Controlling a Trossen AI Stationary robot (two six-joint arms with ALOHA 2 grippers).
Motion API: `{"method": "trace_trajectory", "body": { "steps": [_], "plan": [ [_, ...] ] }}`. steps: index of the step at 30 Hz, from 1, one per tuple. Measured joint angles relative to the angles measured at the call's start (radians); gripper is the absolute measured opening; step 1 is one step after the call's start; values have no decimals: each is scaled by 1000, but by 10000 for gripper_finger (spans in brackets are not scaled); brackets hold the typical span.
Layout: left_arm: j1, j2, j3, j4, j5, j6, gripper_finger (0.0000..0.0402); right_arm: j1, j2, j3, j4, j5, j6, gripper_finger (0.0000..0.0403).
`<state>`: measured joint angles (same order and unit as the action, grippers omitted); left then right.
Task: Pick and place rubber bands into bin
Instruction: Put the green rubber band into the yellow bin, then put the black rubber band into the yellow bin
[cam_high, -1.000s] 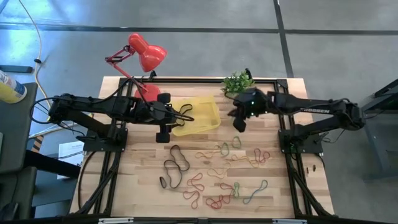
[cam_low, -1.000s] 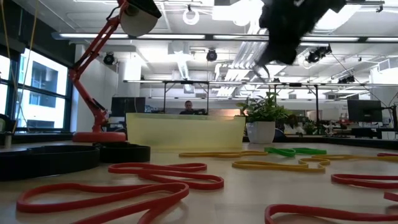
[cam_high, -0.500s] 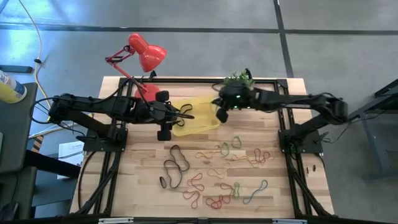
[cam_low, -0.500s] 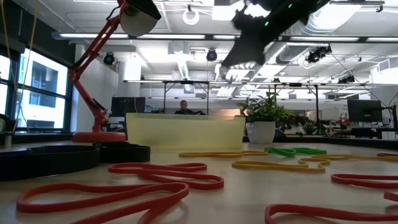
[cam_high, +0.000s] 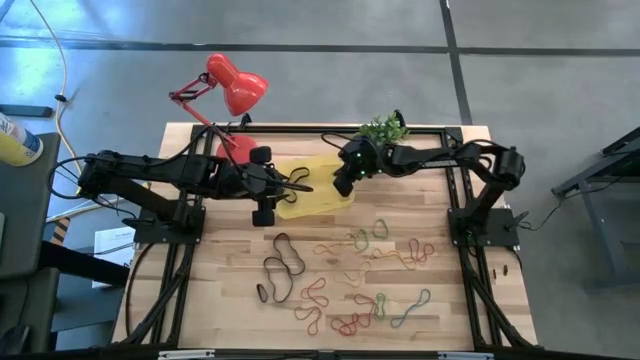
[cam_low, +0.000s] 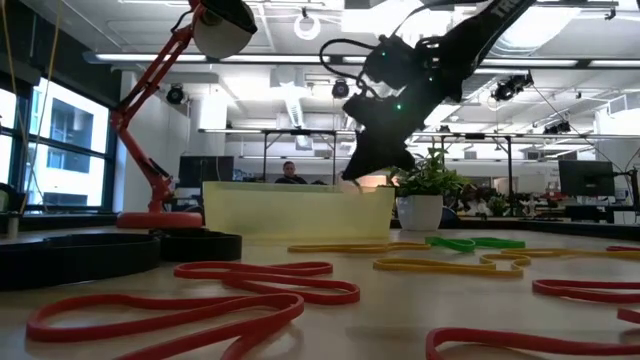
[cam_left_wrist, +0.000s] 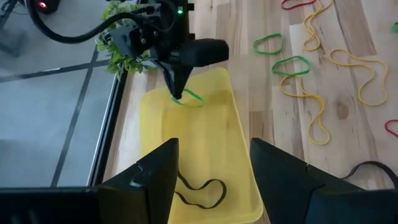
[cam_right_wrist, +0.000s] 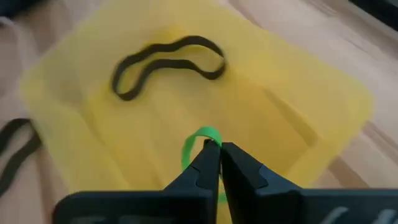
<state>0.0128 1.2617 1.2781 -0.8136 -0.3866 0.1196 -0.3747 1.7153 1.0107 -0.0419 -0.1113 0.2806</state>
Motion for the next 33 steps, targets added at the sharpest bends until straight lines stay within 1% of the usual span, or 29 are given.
{"method": "trace_trajectory", "body": {
  "steps": [4,9,11,13,15,18,20,21,23,26,29,31,33],
  "plan": [
    [0,0,0,-3,0,0,189,1,-2,9,1,-9,-16,57],
    [0,0,0,-8,0,0,188,0,-2,29,-15,-10,-19,129],
    [0,0,0,-27,2,0,188,0,-2,41,-27,-32,-34,155],
    [0,0,-1,-75,37,12,188,4,-7,58,-32,-91,-71,177],
    [0,-1,-25,-126,109,38,188,21,-27,71,-52,-122,-107,191],
    [-3,1,-100,-174,210,45,188,58,-81,77,-103,-105,-169,199],
    [-20,0,-161,-165,259,32,188,80,-120,72,-154,-97,-201,198],
    [-31,0,-197,-149,271,23,188,92,-138,72,-188,-96,-211,198],
    [-51,0,-278,-66,299,-10,188,117,-177,71,-255,-88,-220,194],
    [-71,1,-398,104,339,-116,188,161,-237,71,-356,-41,-216,189],
    [-73,2,-485,219,346,-253,188,212,-301,71,-444,27,-192,184],
    [-72,14,-524,258,340,-343,188,250,-349,71,-499,77,-159,182],
    [-72,17,-544,253,325,-404,188,290,-399,71,-554,137,-113,181]
  ]
}}
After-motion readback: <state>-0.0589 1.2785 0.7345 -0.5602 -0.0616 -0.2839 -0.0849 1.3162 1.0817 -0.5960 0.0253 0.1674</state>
